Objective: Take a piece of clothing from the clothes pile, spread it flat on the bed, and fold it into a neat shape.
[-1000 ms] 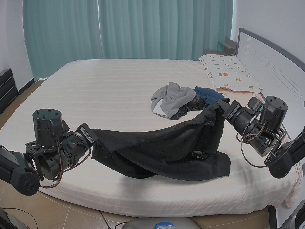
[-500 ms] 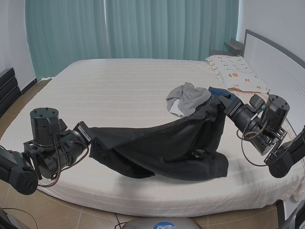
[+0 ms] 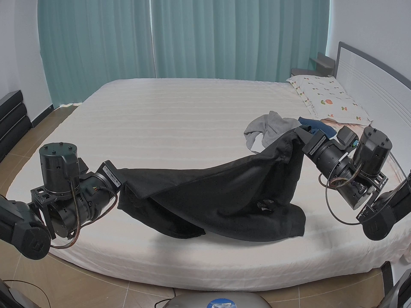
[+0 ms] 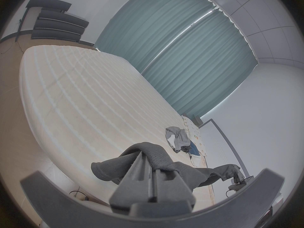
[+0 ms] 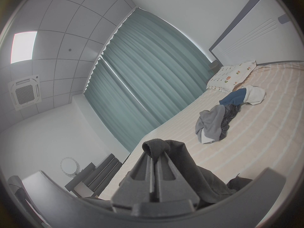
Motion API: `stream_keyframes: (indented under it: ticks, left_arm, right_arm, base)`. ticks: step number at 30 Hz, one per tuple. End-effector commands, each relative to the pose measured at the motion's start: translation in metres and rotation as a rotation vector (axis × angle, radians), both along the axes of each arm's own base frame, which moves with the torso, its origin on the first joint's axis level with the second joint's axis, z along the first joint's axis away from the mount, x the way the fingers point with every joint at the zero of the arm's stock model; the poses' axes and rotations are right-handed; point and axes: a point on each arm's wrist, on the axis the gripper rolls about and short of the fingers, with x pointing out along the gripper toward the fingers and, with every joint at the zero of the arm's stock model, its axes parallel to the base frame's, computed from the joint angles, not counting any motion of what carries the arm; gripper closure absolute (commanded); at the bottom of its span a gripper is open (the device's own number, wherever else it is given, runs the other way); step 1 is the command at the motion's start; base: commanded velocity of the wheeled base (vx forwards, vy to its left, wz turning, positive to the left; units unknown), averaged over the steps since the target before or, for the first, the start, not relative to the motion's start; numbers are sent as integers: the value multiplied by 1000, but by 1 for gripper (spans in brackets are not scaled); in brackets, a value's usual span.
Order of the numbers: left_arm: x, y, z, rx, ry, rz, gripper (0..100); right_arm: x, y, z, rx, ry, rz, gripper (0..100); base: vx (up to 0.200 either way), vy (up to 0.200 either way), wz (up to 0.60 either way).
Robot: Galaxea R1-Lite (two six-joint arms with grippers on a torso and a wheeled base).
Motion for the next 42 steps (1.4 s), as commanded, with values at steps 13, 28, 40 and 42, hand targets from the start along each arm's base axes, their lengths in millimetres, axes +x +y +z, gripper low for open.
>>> stream_keyframes:
  ticks: [13, 28, 40, 42]
  left_arm:
    - [1, 0, -2, 2, 7, 3, 100]
    - [-6, -4, -4, 39, 8, -35, 100]
    - [-49, -15, 2, 71, -30, -167, 100]
    - [-54, -13, 11, 57, -66, -163, 100]
  right_arm:
    - [-2, 1, 7, 0, -25, 4, 100]
    - [-25, -12, -10, -106, 19, -1, 100]
    - [-72, -27, 5, -87, -30, 24, 100]
    - [-82, -31, 14, -69, -64, 28, 100]
  base:
    - [0, 200, 0]
    - [0, 13, 0]
    - [-183, 0, 0]
    - [-200, 0, 0]
